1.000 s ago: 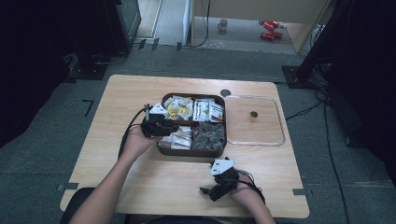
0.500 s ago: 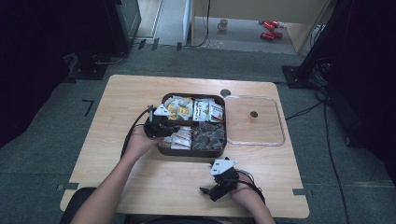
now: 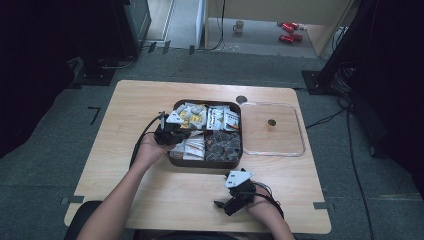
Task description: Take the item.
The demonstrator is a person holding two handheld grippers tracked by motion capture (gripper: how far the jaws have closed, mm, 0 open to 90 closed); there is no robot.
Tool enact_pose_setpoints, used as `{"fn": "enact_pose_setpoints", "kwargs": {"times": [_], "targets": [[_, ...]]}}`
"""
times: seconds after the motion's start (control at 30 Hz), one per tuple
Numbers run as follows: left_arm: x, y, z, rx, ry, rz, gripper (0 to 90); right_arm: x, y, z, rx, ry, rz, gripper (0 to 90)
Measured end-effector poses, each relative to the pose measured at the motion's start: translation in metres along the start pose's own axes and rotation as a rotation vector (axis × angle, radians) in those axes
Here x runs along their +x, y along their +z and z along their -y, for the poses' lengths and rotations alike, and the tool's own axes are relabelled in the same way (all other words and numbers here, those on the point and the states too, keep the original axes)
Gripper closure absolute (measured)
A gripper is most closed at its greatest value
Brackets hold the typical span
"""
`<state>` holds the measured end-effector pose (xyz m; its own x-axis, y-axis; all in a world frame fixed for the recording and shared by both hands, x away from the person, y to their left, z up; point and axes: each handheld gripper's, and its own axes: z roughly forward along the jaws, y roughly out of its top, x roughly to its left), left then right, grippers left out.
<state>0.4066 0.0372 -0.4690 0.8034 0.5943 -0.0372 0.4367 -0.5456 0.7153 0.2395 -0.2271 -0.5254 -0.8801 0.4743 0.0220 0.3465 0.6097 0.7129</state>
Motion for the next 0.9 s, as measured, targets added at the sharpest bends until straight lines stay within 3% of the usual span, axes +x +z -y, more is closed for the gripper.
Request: {"fn": "enact_pose_setpoints", "kwargs": {"times": [0.13, 0.4, 0.6, 0.77, 0.9], "targets": [[0.0, 0.0, 0.0, 0.005, 0.008, 0.0, 90.0, 0.0, 0.0, 0.0, 0.0, 0.0, 0.0, 0.0], [0.002, -0.003, -0.002, -0.005, -0.024, 0.033, 90.0, 0.001, 0.0, 0.0, 0.001, 0.007, 0.003, 0.0], [0.005, -0.011, -0.005, -0.037, -0.056, 0.069, 90.0, 0.001, 0.0, 0.0, 0.002, 0.007, 0.003, 0.0], [0.01, -0.018, -0.005, -0.05, -0.113, 0.095, 90.0, 0.001, 0.0, 0.0, 0.002, 0.007, 0.003, 0.0], [0.01, -0.024, -0.006, -0.067, -0.117, 0.113, 90.0, 0.001, 0.0, 0.0, 0.001, 0.007, 0.003, 0.0]]}}
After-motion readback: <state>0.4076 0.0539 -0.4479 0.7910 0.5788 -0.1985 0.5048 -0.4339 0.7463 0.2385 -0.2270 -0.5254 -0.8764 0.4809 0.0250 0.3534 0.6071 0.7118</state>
